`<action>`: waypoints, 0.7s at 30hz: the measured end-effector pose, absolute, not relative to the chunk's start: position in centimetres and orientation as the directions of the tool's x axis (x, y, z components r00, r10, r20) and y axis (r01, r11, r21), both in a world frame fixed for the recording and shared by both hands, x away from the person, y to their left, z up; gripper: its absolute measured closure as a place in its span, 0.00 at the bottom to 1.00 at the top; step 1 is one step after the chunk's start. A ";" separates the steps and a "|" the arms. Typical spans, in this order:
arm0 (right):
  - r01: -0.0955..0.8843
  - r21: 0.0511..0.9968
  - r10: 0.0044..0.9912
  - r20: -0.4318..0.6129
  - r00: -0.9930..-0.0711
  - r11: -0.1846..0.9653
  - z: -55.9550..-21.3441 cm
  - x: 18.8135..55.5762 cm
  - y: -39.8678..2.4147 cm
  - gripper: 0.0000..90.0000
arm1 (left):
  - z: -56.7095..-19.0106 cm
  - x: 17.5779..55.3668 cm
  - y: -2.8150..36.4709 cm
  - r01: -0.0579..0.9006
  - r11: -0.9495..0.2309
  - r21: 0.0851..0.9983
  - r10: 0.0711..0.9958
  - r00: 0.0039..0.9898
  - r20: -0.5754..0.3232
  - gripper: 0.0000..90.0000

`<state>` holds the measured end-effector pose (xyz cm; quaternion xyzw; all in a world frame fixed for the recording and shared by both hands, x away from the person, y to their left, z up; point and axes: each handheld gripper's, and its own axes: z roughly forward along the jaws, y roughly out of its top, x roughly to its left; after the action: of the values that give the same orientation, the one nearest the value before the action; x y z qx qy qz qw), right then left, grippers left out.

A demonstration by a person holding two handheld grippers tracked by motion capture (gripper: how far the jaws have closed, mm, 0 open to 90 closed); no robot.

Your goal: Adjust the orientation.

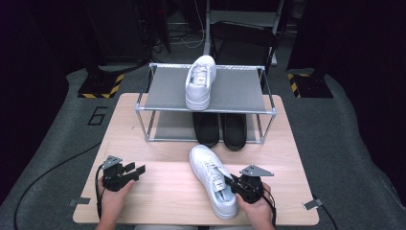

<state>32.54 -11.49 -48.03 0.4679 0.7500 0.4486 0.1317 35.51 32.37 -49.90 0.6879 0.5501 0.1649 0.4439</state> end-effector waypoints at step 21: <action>0.562 0.823 0.825 0.257 -0.503 0.087 -48.3 31.9 -11.7 0.90 | -50.1 35.6 32.5 0.605 0.001 0.796 0.903 0.342 -0.261 0.51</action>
<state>31.86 -11.68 -48.27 0.4790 0.7241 0.4766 0.1380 35.59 32.54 -50.12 0.6867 0.5490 0.1670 0.4463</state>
